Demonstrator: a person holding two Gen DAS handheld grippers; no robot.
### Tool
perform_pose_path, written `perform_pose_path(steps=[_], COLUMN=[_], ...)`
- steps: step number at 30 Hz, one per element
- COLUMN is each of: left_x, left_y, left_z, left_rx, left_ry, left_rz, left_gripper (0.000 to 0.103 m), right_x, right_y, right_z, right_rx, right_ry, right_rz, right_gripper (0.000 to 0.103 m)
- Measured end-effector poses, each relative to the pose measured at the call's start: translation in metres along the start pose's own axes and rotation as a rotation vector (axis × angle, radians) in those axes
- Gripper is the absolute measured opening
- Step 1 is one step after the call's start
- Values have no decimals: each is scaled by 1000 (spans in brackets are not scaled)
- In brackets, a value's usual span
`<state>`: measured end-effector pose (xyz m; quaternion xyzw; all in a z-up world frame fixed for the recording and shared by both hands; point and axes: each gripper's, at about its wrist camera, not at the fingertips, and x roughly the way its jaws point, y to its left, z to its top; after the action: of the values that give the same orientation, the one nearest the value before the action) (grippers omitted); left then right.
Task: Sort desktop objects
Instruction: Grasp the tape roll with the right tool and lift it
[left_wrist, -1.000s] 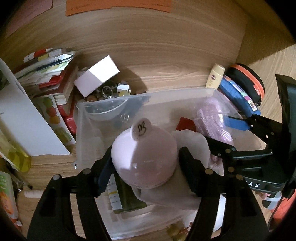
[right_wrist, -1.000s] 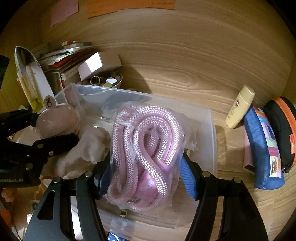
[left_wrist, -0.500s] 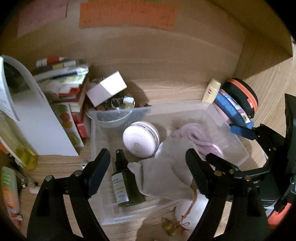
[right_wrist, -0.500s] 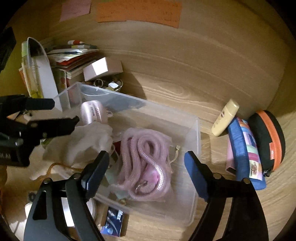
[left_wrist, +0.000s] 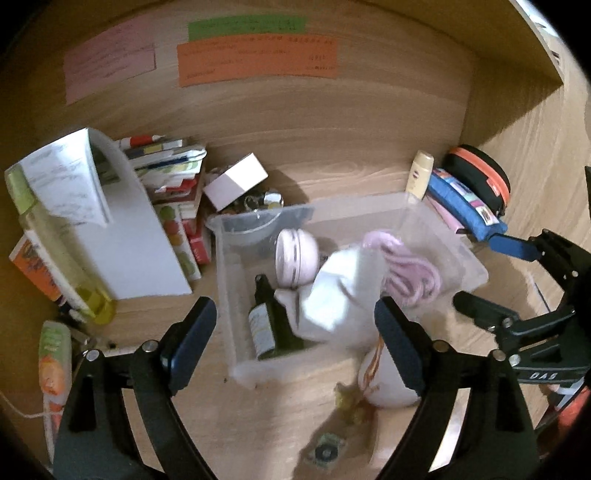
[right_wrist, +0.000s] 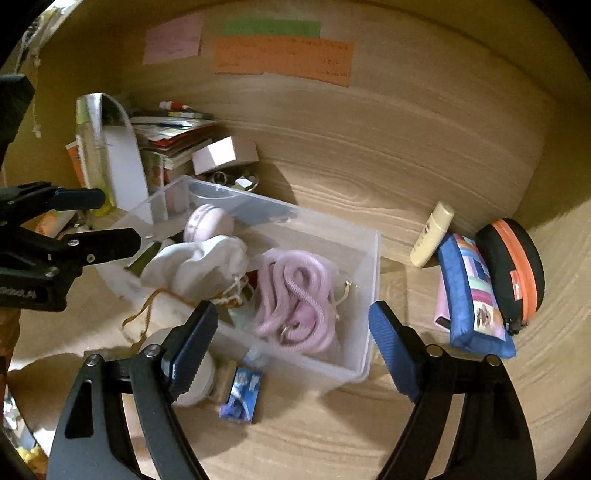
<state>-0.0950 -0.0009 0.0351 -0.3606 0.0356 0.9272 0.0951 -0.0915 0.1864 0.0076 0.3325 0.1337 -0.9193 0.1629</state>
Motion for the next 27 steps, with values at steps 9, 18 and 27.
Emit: perform_pose_path(steps=[9, 18, 27], left_x=[-20, -23, -11], left_y=[6, 17, 15], left_z=[-35, -74, -103], left_rx=[32, -3, -10], left_ry=[32, 96, 187], left_rz=[61, 73, 19], left_gripper=[88, 88, 88], right_x=[-23, -41, -40], right_y=[7, 30, 61], right_z=[-30, -55, -75], right_rx=[-21, -64, -125], right_ry=[13, 32, 78], right_rz=[44, 146, 231], right_gripper=[82, 82, 82])
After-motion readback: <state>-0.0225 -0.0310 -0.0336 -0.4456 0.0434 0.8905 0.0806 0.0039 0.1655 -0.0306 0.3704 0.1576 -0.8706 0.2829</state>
